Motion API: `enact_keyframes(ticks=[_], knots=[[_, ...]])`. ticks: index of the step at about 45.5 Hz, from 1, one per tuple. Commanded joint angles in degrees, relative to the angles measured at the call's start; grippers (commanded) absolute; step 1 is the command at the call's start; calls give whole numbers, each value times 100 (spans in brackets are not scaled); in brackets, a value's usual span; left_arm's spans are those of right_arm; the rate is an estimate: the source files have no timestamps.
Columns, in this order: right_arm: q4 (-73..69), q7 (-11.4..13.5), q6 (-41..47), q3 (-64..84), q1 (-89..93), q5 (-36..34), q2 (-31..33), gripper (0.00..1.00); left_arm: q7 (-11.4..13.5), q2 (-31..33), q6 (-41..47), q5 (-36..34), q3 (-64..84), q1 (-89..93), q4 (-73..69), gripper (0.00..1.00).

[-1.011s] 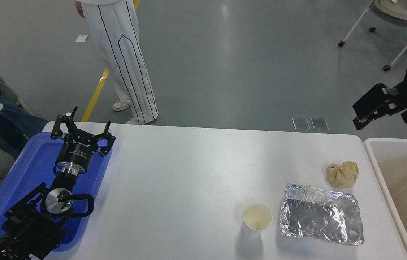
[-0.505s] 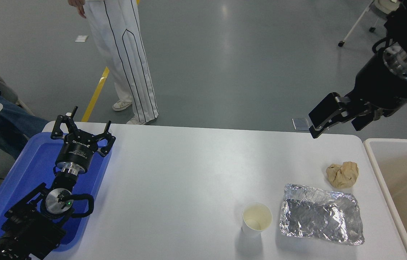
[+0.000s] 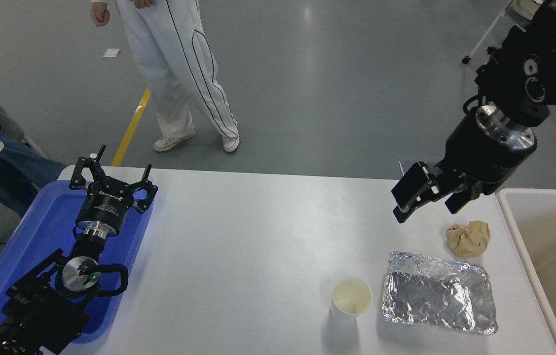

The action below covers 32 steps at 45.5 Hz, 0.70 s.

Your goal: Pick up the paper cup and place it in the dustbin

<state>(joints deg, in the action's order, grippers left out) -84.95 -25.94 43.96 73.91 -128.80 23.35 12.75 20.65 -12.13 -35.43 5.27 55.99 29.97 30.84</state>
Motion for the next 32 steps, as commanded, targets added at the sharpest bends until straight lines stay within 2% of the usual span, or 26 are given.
enact_keyframes(ticks=[1, 4, 8, 17, 24, 32], knots=[[14, 1, -756, -61, 759, -339, -18, 97, 0, 0, 1, 0, 0, 0, 1, 100], [14, 1, -1169, -61, 943, -348, -18, 97, 0, 0, 1, 0, 0, 0, -8, 100], [14, 27, -1749, -61, 1154, -340, -27, 89, 0, 0, 1, 0, 0, 0, 1, 100], [23, 89, -2866, -61, 1462, -331, -141, 89, 0, 0, 1, -9, 0, 0, 1, 100], [242, 212, -3051, -70, 1866, -331, -334, 89, -9, 0, -8, -9, -9, 0, 1, 100], [295, 212, -3016, -219, 2236, -331, -378, 89, -9, 0, -8, -9, -9, 0, 1, 100]])
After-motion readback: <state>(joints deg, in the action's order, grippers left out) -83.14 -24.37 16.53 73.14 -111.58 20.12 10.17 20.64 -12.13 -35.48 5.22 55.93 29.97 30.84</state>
